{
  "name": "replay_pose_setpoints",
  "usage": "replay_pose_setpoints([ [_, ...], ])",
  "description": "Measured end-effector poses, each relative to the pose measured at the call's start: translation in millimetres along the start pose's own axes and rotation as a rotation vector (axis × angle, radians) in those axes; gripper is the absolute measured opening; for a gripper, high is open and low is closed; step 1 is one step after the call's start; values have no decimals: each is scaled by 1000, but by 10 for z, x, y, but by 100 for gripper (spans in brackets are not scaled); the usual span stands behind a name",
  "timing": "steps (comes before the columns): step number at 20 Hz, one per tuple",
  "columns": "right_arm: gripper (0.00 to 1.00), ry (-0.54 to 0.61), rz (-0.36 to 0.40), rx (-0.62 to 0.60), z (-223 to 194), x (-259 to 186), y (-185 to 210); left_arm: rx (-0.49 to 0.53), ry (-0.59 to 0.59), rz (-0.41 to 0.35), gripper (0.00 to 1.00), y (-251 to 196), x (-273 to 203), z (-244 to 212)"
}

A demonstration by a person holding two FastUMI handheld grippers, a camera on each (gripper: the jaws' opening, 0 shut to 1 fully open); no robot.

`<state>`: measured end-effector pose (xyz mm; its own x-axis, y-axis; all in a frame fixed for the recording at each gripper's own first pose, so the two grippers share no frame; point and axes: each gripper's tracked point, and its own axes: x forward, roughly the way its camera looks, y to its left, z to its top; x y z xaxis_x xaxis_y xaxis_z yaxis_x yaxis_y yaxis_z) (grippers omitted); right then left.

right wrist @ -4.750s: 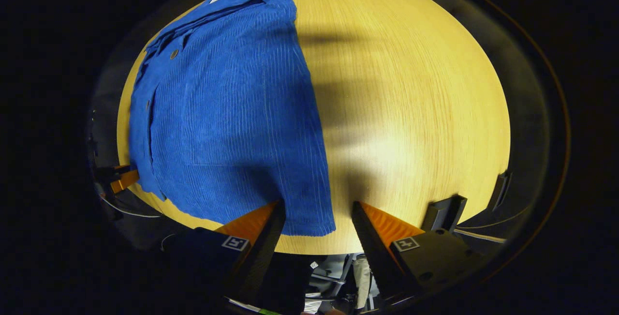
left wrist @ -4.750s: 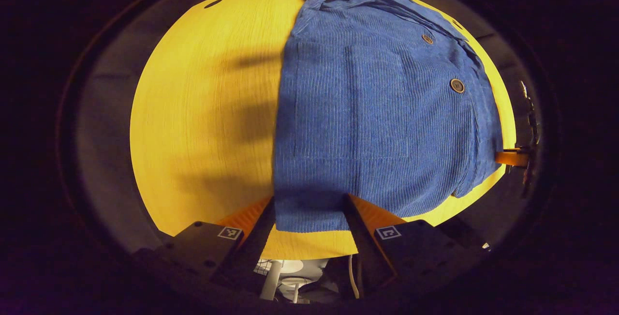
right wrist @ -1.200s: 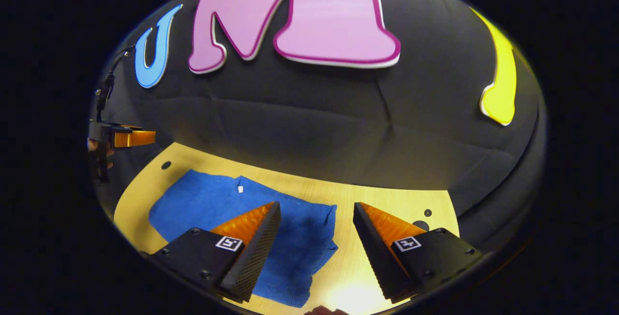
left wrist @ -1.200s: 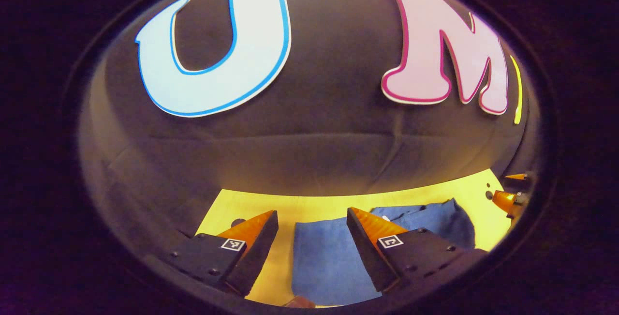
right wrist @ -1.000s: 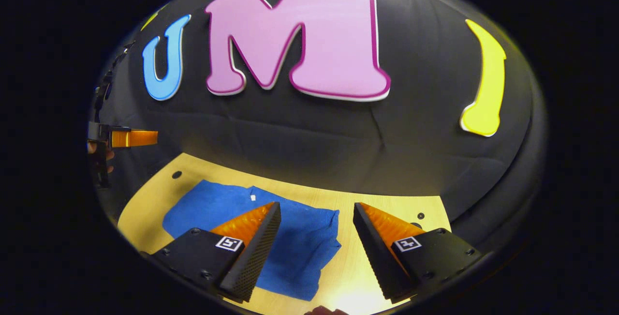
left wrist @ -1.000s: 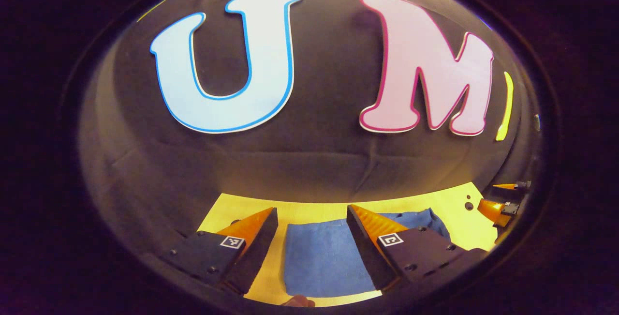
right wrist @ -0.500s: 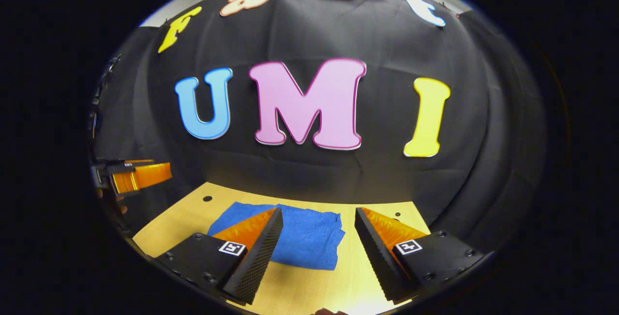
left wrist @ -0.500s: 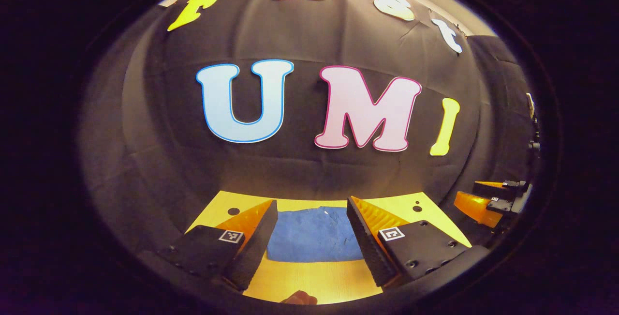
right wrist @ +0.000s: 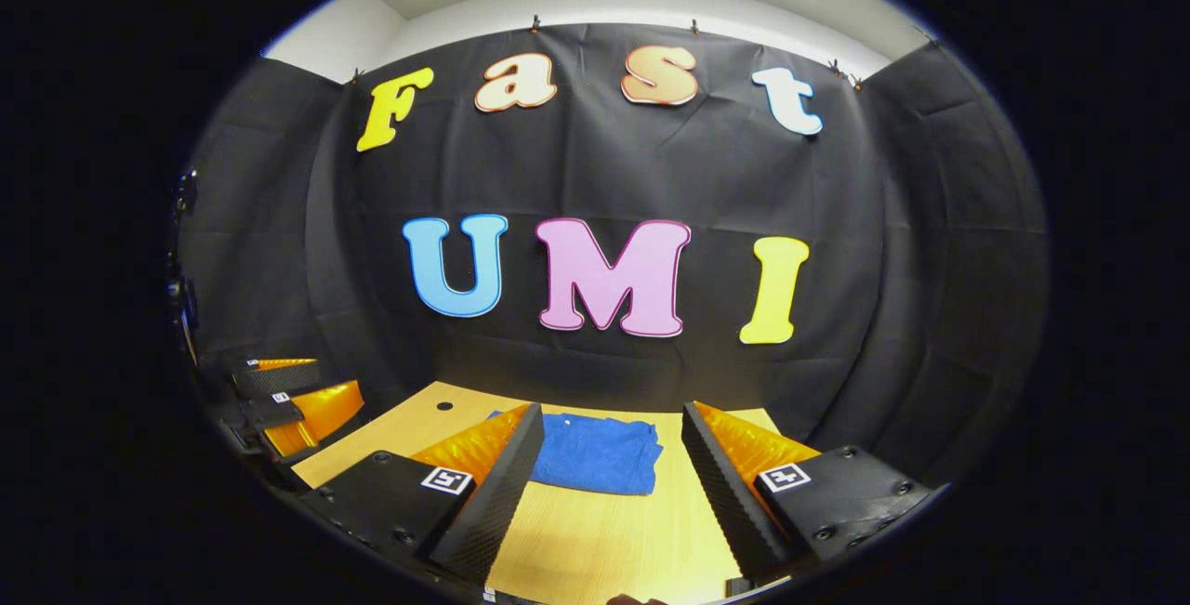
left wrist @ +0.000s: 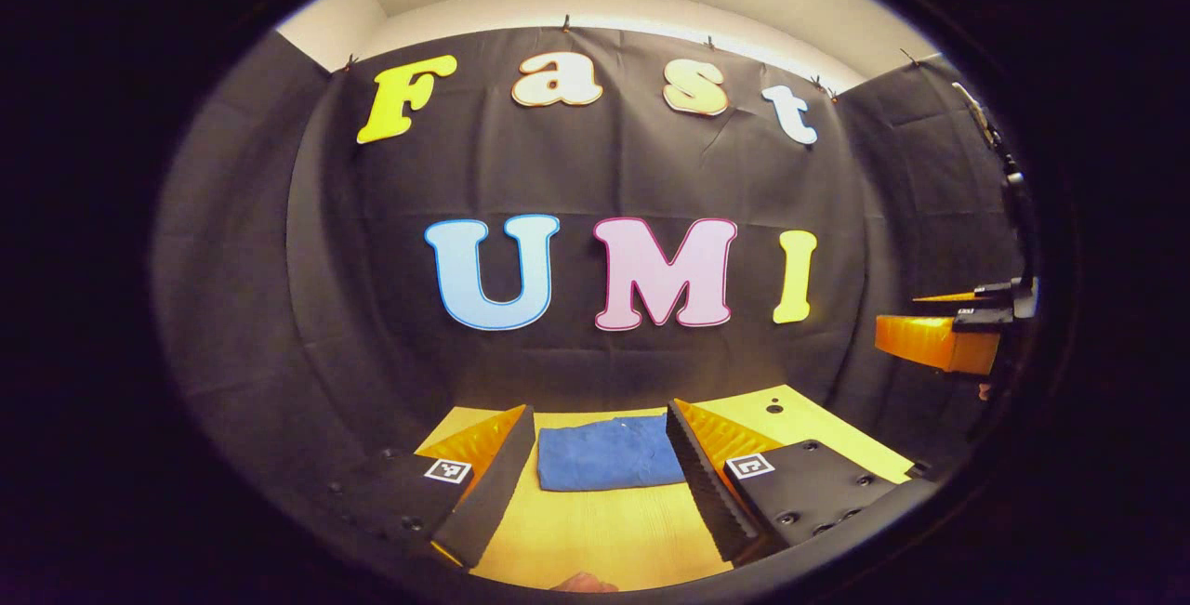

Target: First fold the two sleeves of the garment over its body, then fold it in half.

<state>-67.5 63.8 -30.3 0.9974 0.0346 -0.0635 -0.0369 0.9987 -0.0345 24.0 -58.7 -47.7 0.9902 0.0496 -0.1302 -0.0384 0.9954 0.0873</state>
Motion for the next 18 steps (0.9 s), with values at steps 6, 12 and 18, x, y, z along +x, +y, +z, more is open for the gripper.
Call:
replay_pose_setpoints([
  [6,95,-73,7,-23,120,-311,163,-20,-28,-7,79,-103,-382,96],
  [12,96,-70,-2,28,171,-305,77,-22,-46,30,82,-126,-418,211],
  [18,100,-120,-67,32,279,-382,-212,-36,-60,31,84,-227,-419,327],
])
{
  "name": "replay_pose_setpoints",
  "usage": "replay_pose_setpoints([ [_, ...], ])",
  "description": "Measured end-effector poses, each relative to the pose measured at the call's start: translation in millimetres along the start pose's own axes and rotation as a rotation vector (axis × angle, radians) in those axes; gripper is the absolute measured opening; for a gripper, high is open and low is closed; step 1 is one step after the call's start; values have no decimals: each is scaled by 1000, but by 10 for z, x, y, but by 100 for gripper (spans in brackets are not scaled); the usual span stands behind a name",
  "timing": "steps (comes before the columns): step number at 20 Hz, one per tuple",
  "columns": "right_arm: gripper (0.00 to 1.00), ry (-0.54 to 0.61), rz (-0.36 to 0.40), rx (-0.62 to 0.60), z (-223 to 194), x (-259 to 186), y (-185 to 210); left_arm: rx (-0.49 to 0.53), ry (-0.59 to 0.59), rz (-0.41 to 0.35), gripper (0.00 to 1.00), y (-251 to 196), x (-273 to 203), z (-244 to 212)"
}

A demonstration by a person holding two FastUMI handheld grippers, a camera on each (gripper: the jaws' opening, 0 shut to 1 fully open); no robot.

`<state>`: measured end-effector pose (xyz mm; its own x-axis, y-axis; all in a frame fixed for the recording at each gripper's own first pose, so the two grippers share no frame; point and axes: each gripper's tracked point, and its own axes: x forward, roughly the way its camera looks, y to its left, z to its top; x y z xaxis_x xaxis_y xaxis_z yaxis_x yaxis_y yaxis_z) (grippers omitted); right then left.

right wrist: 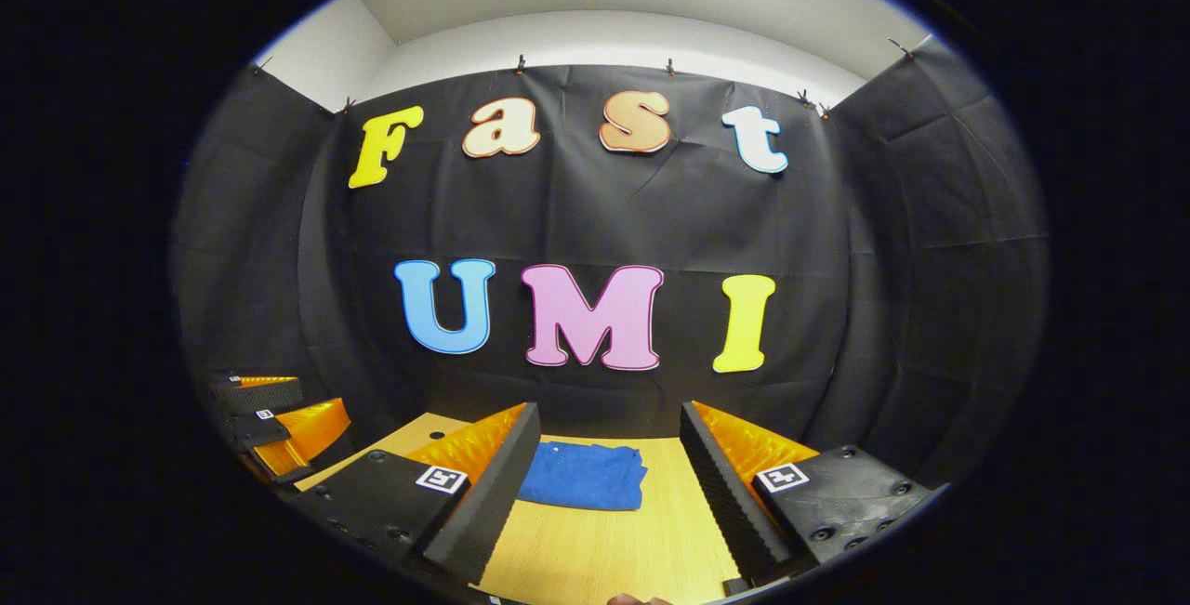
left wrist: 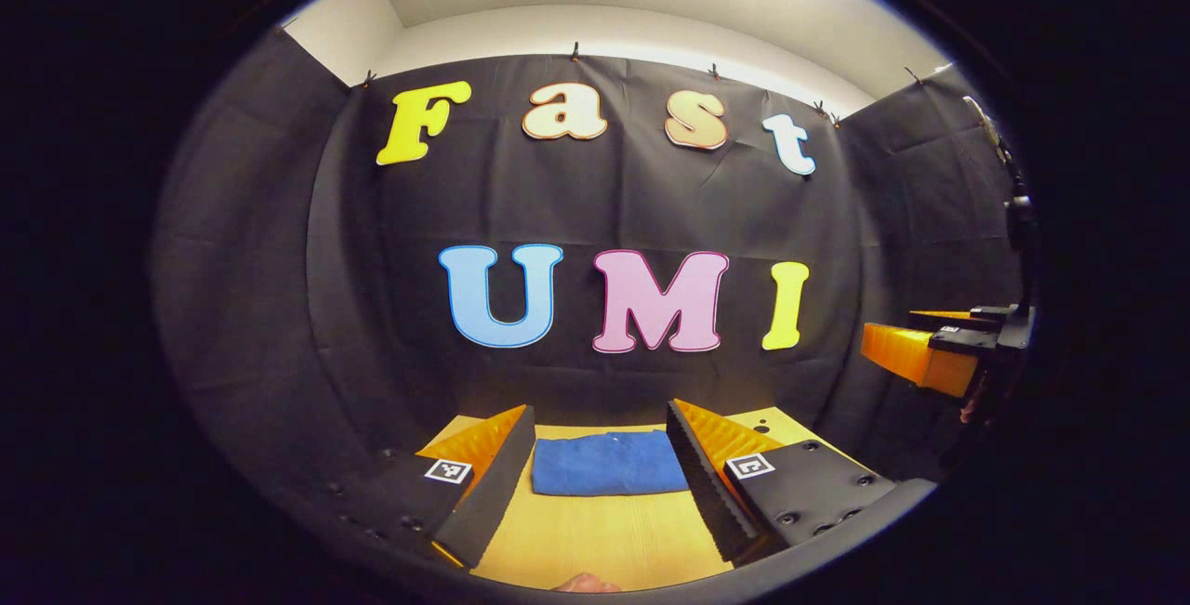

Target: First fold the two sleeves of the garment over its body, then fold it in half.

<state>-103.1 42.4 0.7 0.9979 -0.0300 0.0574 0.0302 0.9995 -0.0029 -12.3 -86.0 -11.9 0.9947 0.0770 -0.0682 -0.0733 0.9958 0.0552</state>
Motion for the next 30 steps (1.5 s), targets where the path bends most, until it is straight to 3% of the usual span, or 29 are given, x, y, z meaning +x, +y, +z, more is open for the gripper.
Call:
replay_pose_setpoints([
  [2,96,-6,-13,8,22,-7,-64,-2,-10,3,84,-12,4,52],
  [3,100,-9,-17,11,40,-15,-98,-1,-18,1,79,-39,-3,80],
  [4,100,-15,-21,13,55,-32,-121,1,-28,0,84,-60,-13,121],
  [9,96,-49,-22,3,153,-124,-174,24,-70,-5,79,-172,-104,251],
  [14,100,-72,-17,-7,198,-208,-161,2,-64,-12,84,-197,-182,250],
  [15,100,-70,-18,-9,180,-221,-175,1,-66,-9,79,-189,-201,263],
  [17,96,-68,-17,-10,136,-208,-170,8,-72,-5,84,-188,-226,274],
  [21,96,-61,-10,-5,93,-211,-153,27,-83,8,81,-155,-247,310],
  [22,100,-65,-9,-7,106,-220,-164,28,-87,8,79,-155,-254,304],
  [23,96,-65,-7,-9,109,-230,-163,34,-84,9,82,-154,-252,301],
  [30,96,-56,2,-6,73,-281,-131,26,-92,22,82,-78,-250,297],
])
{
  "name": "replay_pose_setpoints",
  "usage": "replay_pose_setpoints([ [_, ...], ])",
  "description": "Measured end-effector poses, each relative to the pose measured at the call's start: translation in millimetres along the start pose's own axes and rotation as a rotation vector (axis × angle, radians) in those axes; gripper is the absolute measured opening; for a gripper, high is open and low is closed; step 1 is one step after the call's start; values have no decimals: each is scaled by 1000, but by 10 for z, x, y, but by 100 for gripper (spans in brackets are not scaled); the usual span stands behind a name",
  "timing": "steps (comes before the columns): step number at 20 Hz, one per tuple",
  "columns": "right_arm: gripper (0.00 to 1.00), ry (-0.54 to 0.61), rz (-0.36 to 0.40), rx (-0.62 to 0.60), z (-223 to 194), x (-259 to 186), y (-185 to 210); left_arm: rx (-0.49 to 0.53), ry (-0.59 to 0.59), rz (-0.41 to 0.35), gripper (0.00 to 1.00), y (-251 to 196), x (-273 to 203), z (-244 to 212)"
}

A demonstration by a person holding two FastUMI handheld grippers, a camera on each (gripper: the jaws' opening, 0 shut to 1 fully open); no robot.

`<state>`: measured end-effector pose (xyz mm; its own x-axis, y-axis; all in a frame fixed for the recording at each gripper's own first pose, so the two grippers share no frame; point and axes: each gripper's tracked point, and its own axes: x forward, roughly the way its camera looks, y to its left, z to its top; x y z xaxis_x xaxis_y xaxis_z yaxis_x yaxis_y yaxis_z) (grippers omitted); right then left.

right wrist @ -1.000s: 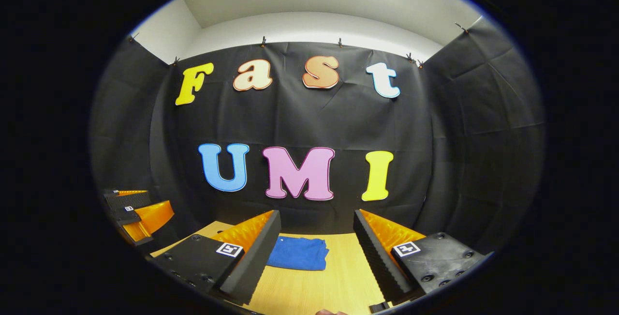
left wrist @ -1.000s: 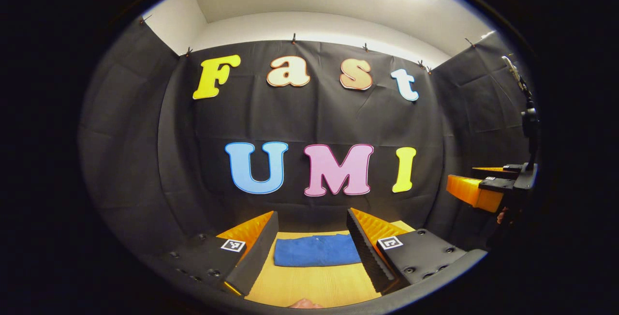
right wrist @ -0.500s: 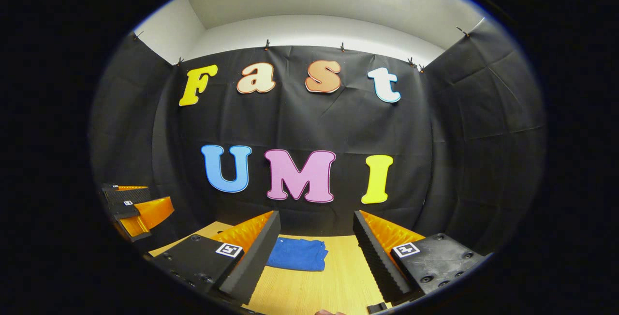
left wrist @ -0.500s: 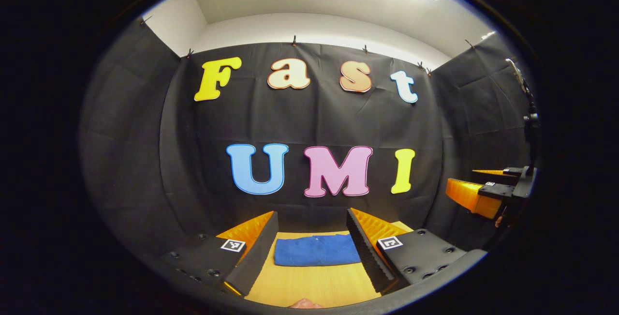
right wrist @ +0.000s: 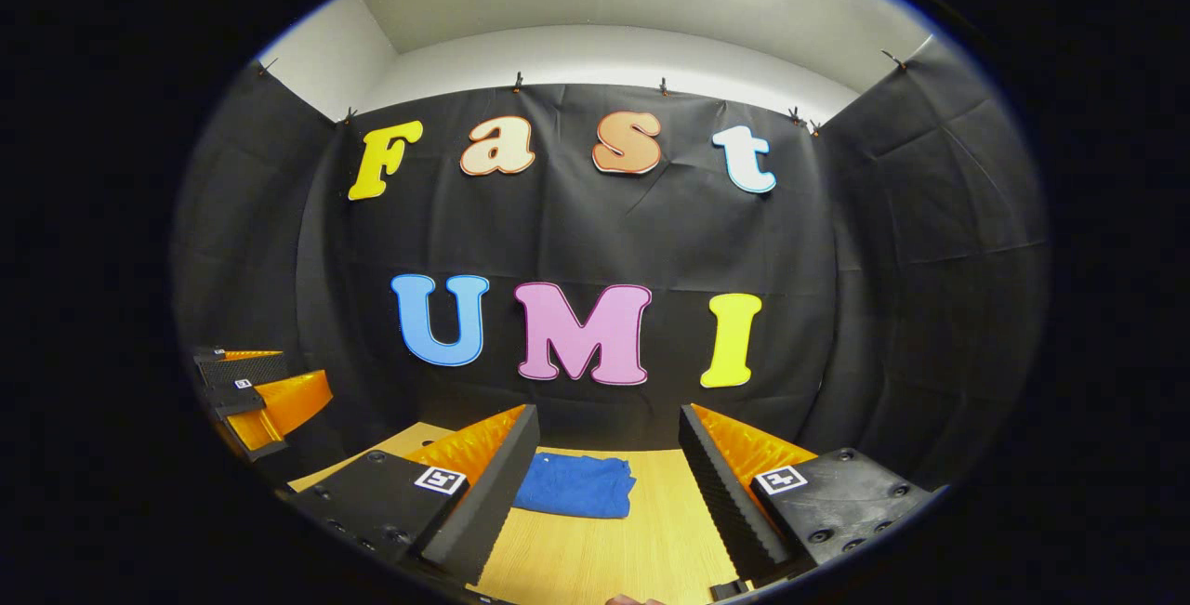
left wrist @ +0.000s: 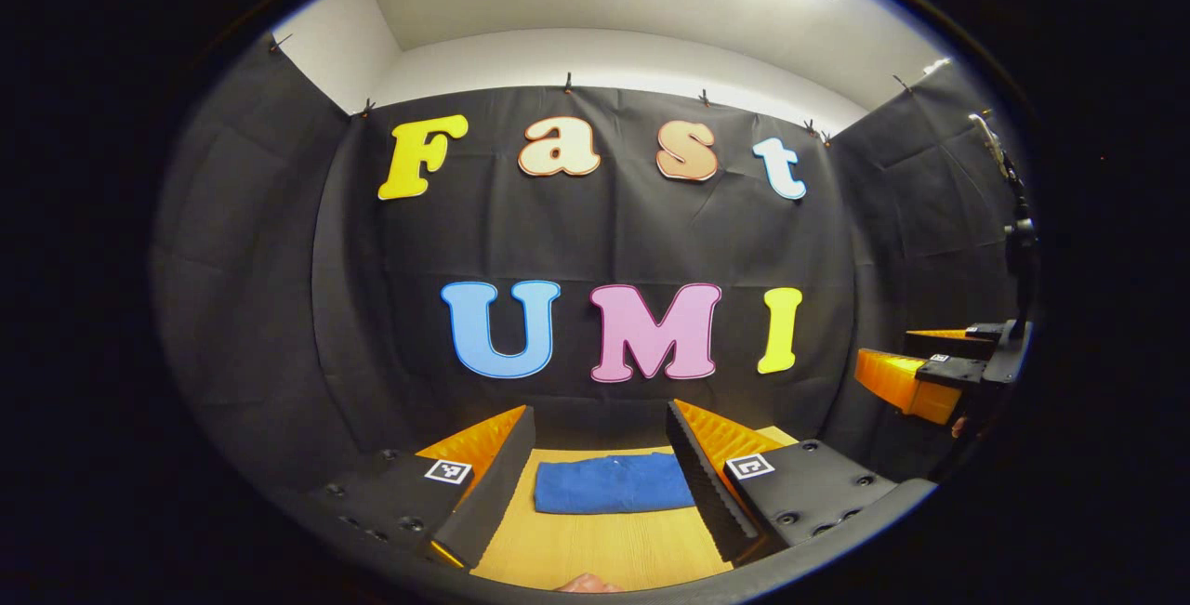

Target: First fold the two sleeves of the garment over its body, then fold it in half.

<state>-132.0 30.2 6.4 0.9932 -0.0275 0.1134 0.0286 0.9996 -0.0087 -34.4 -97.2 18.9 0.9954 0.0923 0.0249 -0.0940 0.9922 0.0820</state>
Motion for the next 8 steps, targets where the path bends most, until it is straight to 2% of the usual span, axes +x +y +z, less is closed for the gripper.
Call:
replay_pose_setpoints([
  [8,96,-2,-9,-6,0,10,-45,-18,0,-5,82,-12,62,-53],
])
